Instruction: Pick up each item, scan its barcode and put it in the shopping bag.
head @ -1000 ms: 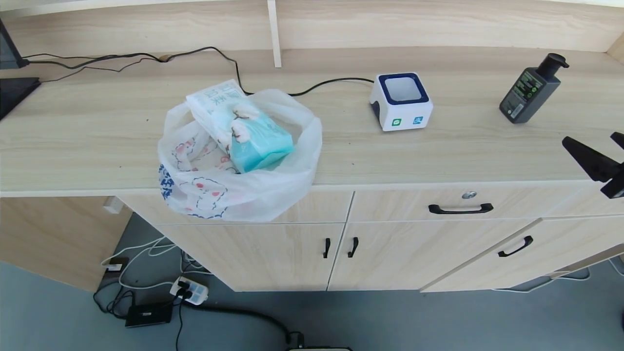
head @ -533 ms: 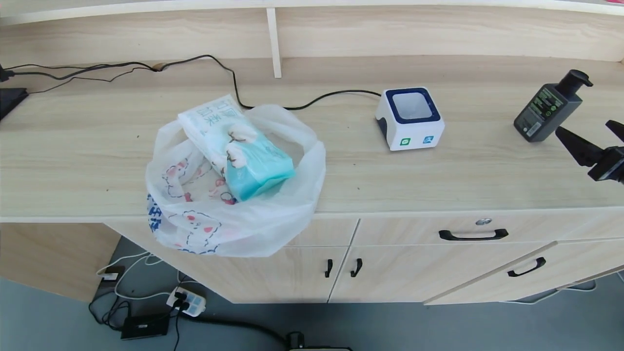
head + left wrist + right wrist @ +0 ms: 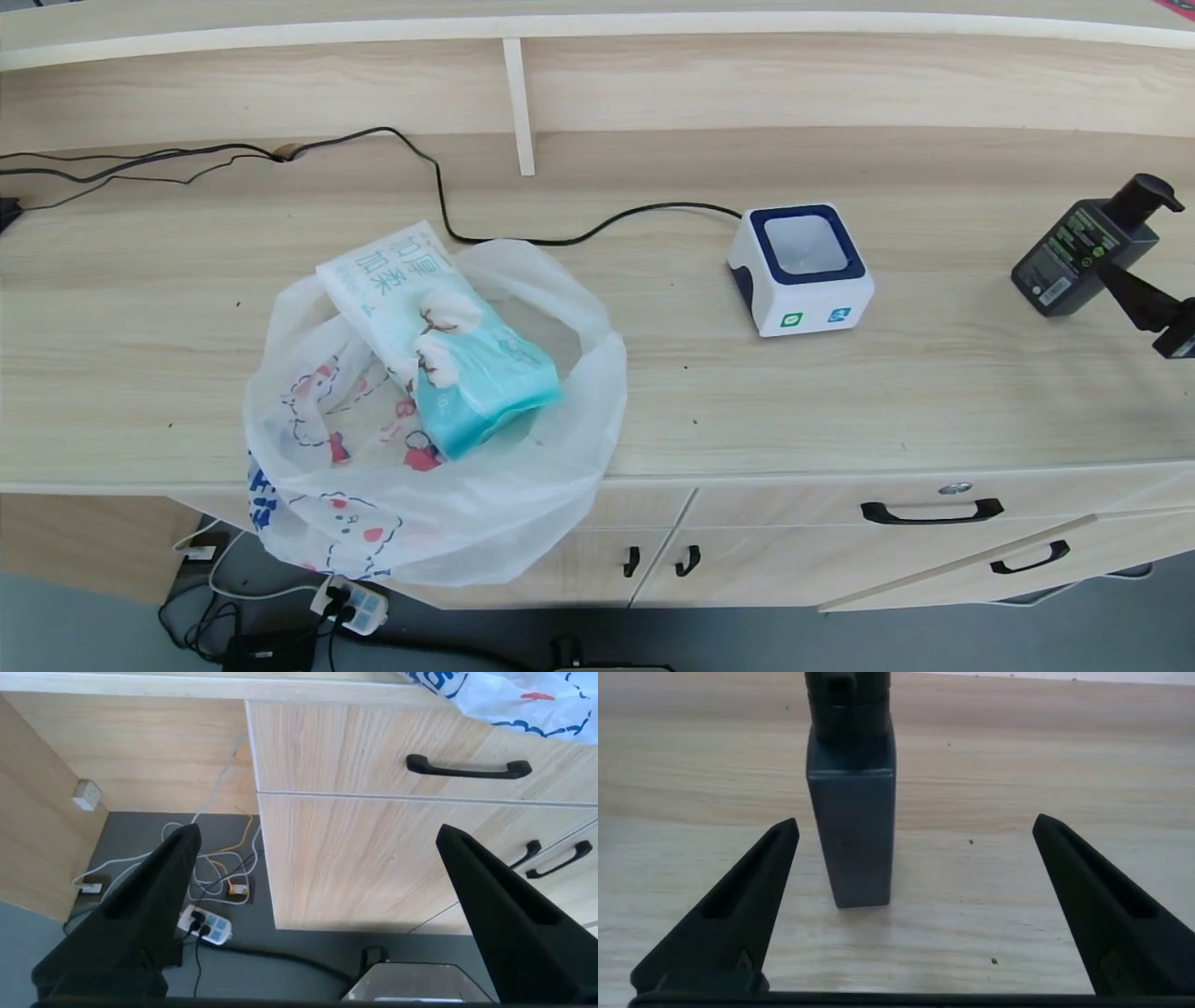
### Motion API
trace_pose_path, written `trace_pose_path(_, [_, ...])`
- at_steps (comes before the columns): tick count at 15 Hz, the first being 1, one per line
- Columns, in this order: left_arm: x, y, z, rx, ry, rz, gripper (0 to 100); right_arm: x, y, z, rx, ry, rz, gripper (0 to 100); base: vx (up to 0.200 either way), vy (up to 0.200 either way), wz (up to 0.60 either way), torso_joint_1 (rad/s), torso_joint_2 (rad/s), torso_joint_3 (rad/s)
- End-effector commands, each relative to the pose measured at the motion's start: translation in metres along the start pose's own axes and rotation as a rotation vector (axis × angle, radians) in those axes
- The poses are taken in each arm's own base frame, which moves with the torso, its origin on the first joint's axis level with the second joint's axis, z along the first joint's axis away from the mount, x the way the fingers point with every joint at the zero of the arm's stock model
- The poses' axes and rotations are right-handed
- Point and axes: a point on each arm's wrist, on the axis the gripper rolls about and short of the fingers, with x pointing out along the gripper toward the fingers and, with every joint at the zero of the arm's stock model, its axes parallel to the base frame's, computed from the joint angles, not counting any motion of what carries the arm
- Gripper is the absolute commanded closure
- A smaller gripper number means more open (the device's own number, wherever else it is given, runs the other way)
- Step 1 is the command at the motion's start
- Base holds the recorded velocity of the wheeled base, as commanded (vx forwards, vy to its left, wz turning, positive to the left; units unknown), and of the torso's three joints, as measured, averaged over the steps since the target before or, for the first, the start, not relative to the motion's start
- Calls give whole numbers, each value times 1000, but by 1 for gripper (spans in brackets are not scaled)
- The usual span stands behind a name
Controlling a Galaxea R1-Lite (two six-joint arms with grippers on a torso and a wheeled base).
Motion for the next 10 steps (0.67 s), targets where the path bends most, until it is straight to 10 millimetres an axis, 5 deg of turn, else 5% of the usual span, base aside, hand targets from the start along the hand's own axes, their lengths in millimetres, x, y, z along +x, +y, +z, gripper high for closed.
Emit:
trace_pose_path(1, [0, 0, 0, 0, 0, 1, 0, 7, -7, -7, 4, 9, -5, 0, 0, 0, 0, 0, 0, 0])
trace_pose_path(10, [0, 0, 0, 11, -2, 1, 0, 46, 5, -19, 22, -21, 114, 0, 0, 0, 0, 0, 0, 0])
